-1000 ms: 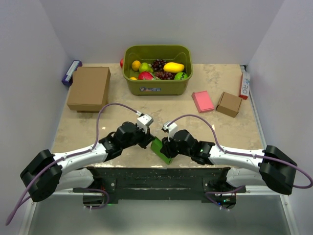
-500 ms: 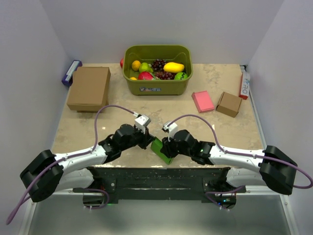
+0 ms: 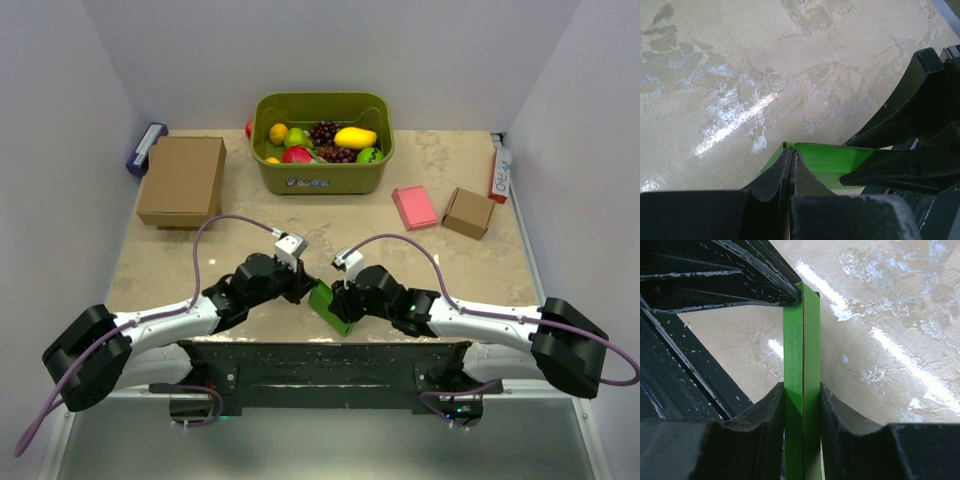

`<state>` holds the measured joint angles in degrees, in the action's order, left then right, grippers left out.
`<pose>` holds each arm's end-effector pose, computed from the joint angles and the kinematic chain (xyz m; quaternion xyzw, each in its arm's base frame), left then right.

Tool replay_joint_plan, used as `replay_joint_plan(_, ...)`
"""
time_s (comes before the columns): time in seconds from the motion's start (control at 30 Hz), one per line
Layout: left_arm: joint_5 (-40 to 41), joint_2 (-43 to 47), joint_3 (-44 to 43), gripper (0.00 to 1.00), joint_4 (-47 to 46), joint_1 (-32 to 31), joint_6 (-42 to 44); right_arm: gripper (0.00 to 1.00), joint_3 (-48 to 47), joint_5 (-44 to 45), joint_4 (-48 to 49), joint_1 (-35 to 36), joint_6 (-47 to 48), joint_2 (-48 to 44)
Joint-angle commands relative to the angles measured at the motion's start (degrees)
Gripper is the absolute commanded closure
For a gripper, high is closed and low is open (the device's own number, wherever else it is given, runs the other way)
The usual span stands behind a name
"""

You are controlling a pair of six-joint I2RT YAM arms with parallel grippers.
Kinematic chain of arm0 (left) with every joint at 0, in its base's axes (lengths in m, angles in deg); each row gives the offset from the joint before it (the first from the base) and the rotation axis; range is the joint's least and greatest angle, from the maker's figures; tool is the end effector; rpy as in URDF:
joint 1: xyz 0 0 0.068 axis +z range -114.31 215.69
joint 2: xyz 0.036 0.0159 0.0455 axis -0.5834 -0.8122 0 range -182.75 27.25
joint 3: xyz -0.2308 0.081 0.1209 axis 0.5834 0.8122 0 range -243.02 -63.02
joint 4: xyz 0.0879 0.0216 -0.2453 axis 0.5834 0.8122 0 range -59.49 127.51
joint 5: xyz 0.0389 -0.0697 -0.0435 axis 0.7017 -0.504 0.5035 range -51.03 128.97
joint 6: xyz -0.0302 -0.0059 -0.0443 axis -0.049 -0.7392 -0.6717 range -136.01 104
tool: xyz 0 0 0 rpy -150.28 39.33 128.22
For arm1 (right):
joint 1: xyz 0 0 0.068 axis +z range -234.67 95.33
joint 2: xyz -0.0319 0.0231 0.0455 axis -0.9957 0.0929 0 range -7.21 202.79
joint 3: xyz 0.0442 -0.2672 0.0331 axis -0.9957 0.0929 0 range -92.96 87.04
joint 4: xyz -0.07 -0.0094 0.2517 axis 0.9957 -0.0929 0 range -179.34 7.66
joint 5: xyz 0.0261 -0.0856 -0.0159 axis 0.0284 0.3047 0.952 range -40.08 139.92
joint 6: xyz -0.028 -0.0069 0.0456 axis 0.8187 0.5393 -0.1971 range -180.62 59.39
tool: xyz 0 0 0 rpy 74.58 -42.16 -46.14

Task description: Fold the paper box

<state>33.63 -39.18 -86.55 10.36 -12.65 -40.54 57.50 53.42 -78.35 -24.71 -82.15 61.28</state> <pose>0.1541 -0.1783 0.1903 0.1968 0.8086 -0.3597 0.4219 0.1227 0.2077 0.1891 -0.2783 0.8417 0.2810 0.3676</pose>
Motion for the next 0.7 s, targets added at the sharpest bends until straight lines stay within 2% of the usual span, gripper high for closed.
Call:
replay_joint_plan(0.0,-2.04,-0.98,-0.29,1.0,-1.65,-0.09,-2.27,0.75,0.8,-0.34,-1.97,-0.02,0.36,-0.02)
replay_joint_plan(0.67,-2.65,-1.77,0.06,1.0,-4.56,-0.09,-4.65,0.75,0.71,-0.52,-1.97,0.06,0.45,0.24)
